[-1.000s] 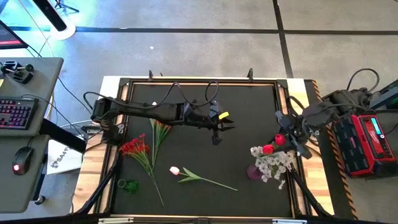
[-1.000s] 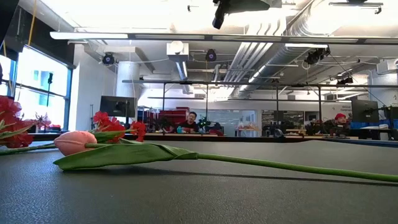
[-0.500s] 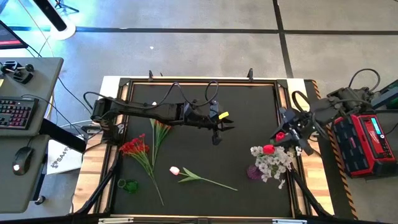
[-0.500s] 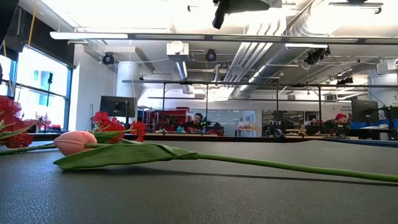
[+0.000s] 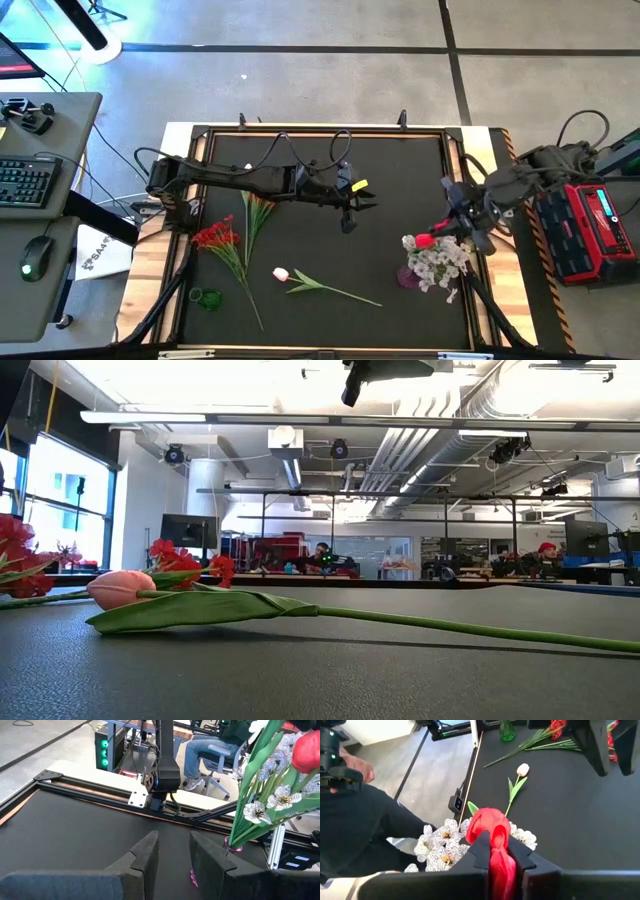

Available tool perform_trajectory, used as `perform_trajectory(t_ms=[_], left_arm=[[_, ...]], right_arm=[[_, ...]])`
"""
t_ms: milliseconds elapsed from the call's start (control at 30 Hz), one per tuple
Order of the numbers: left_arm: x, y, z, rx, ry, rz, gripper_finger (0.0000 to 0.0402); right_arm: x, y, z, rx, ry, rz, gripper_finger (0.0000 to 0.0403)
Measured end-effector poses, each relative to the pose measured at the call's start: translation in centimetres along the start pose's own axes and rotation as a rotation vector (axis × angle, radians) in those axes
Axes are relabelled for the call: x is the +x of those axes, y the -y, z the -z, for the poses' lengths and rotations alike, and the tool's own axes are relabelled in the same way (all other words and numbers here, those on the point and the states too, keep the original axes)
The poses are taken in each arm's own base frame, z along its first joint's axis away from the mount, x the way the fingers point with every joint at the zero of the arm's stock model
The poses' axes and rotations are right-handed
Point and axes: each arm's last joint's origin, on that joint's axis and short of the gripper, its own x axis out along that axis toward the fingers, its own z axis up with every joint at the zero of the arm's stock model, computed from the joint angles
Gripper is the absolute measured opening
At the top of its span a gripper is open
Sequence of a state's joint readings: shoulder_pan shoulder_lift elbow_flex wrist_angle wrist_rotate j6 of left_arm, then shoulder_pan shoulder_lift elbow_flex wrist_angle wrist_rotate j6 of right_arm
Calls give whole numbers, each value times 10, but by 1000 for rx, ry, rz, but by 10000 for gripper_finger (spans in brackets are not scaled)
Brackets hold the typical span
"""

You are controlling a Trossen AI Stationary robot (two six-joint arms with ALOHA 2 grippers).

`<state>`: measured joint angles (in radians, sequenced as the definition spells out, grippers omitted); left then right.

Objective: Sort flowers into vase by color
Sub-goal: Put the red flower into the pink vase, then put the bottom red flower into the green vase

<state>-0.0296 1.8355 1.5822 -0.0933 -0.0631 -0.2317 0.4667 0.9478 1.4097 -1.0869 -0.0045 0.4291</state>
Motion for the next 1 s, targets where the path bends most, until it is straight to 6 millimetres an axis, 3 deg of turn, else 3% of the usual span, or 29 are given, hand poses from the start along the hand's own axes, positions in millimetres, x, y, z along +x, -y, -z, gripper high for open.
perform_trajectory(t_ms=[267, 467, 600, 767, 900, 1000], left_arm=[[0, 0, 0, 0, 1, 0, 99], [-9, 1, -8, 23, 26, 5, 99], [-19, 2, -16, 21, 50, -8, 99], [-34, 7, -20, 26, 37, -59, 99], [-46, 15, -16, -14, -29, -103, 99], [-62, 24, -7, -167, -109, -217, 99]], right_arm=[[-2, 0, 4, 26, -38, -25, 39], [-27, 0, 0, 50, 76, -41, 109], [-44, 0, -3, 73, 172, -8, 168], [-47, 1, -4, 96, 198, 9, 228], [-47, 0, -13, 135, 299, 43, 252], [-49, -3, -24, 159, 436, 68, 253]])
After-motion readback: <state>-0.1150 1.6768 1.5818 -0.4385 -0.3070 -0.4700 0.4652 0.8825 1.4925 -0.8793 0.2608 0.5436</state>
